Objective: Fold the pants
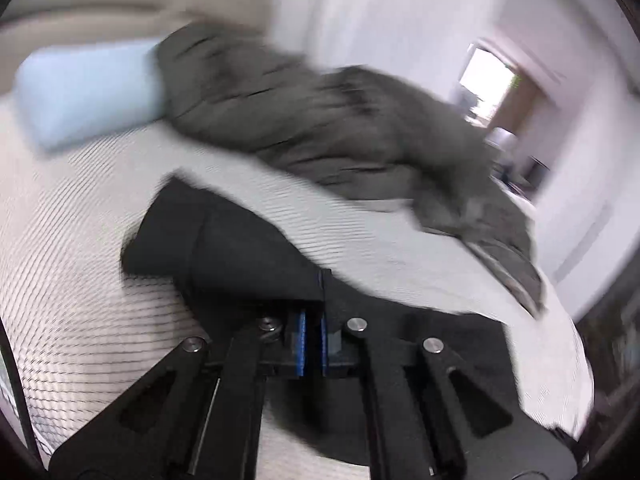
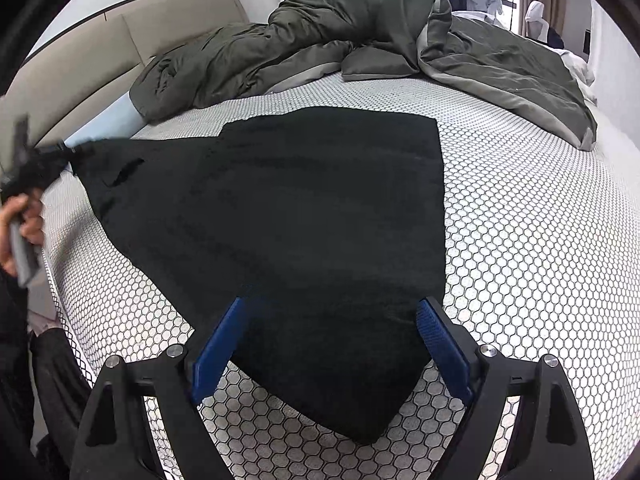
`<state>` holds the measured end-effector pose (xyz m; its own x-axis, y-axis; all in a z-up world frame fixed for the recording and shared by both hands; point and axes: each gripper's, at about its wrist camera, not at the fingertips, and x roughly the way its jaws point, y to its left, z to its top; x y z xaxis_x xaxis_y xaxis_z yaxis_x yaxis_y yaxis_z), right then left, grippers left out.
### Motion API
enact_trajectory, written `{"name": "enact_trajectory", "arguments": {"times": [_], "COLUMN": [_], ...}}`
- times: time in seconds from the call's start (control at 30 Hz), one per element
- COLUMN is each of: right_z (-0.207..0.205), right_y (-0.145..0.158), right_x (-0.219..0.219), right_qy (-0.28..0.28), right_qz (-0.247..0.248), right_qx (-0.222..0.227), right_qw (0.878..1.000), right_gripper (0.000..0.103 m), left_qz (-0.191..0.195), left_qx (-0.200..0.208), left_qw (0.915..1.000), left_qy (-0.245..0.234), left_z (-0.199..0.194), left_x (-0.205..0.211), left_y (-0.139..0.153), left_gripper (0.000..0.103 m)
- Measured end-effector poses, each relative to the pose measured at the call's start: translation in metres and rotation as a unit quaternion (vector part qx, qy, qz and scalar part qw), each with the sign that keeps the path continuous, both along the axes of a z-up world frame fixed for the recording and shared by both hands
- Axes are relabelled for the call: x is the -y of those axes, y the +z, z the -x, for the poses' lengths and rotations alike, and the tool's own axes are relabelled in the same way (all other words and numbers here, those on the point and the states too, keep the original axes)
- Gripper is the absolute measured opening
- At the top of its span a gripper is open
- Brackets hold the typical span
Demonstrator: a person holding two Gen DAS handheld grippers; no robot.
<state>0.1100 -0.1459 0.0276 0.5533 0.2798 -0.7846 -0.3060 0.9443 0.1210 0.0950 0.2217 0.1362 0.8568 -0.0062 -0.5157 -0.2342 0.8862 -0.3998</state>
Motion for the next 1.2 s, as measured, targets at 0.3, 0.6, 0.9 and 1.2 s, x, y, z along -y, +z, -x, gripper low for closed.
{"name": "enact_trajectory", "arguments": {"times": [0.3,0.6,0.9,1.2], "right_z": [-0.004,-0.007,0.004,0.015], "right_y": [0.005,0.007,0.015,0.013], "right_x": [0.033,0.076,0.050,-0.051], "right_qy": [-0.051,-0.125,-0.083,0.049], "right_qz": [-0.011,-0.021,-0.055,-0.022], "right_qx": [0.007,0.001,0.030,0.060], "right_qw": [0.999,0.992,0.995,0.997], "right_gripper": [0.089,0.089,0.089,0.089], "left_qz": [-0.014,0.013,0.042,0.028], "left_qx": [-0.002,0.028,-0.093,-0.120], "left_qw": [0.9525,0.9570,0.9822,0.9846], "left_qy": [-0.304,-0.289,-0.158,-0.124], "left_z": [-0.030,-0.011,-0.039,-0.061], "left_x": [0.224,0.191,0.098,0.080], "left_y": [0.026,0.003,-0.103,-0.124], "left_gripper": [0.046,0.082,0.079,0.079]}}
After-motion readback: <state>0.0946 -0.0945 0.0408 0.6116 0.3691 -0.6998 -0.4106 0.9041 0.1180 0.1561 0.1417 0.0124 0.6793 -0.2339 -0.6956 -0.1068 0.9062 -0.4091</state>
